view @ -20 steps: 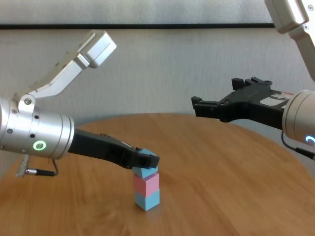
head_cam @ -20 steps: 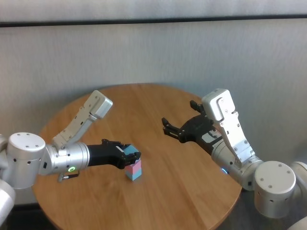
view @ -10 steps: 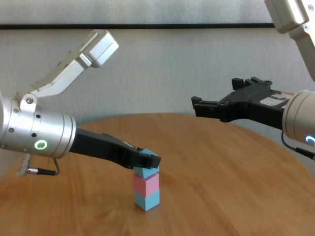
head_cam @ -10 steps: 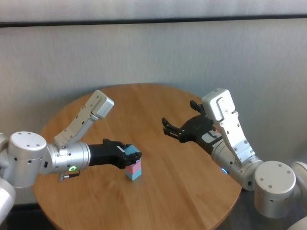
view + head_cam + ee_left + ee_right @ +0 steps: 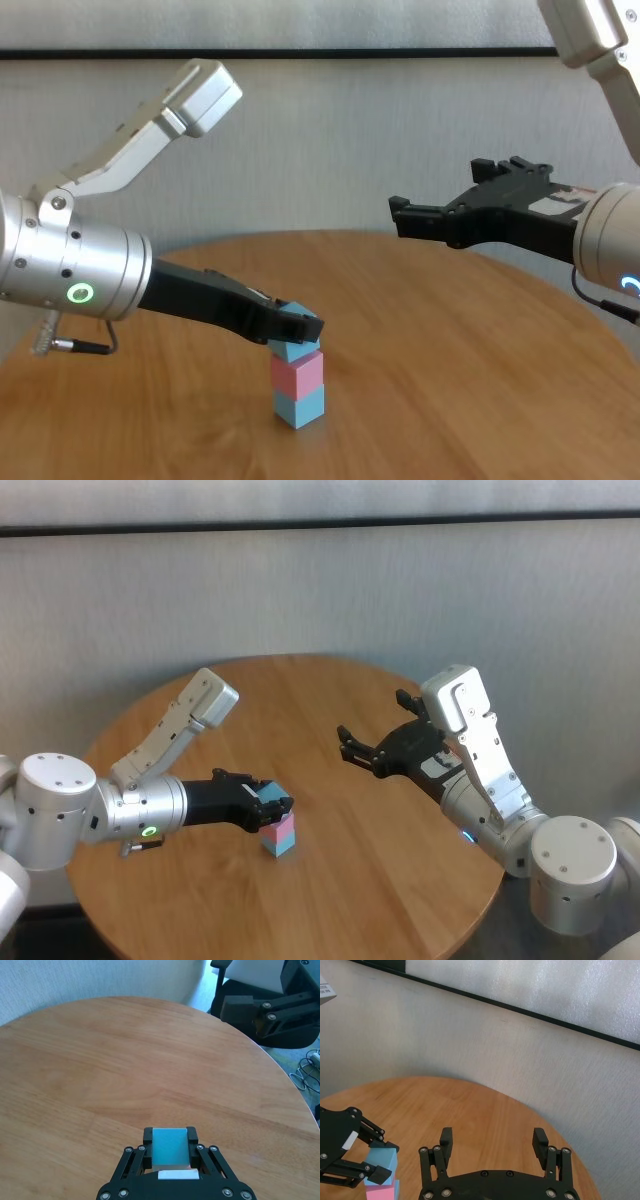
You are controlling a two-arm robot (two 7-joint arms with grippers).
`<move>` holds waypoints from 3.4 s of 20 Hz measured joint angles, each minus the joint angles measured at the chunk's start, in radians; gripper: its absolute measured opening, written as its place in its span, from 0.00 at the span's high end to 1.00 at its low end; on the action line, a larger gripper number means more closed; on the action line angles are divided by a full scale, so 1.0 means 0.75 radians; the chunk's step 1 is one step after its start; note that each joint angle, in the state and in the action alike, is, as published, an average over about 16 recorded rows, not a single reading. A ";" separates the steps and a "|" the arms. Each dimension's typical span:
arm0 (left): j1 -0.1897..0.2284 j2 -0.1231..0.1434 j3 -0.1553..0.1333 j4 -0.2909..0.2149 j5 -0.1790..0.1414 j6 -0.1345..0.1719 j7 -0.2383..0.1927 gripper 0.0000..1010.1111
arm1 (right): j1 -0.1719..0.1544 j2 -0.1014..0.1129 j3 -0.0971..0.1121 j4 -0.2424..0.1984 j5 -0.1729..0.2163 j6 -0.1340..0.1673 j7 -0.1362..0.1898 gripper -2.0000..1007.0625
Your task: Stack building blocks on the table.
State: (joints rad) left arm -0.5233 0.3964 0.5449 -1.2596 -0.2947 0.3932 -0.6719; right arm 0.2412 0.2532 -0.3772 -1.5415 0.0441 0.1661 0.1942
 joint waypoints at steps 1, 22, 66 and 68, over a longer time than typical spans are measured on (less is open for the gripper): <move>-0.001 0.002 0.003 0.000 -0.001 -0.001 0.001 0.61 | 0.000 0.000 0.000 0.000 0.000 0.000 0.000 0.00; -0.033 0.030 0.060 0.025 0.000 -0.047 -0.003 0.60 | 0.000 0.000 0.000 0.000 0.000 0.000 0.000 0.00; 0.212 0.007 -0.306 -0.218 -0.135 -0.225 0.537 0.01 | 0.000 0.000 0.000 0.000 0.000 0.000 0.000 0.00; 0.216 0.006 -0.310 -0.221 -0.130 -0.227 0.542 0.01 | 0.000 0.000 0.000 0.000 0.000 0.000 0.000 0.00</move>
State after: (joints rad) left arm -0.3613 0.4008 0.3122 -1.4254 -0.3923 0.2229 -0.2651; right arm 0.2412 0.2532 -0.3772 -1.5414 0.0441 0.1660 0.1941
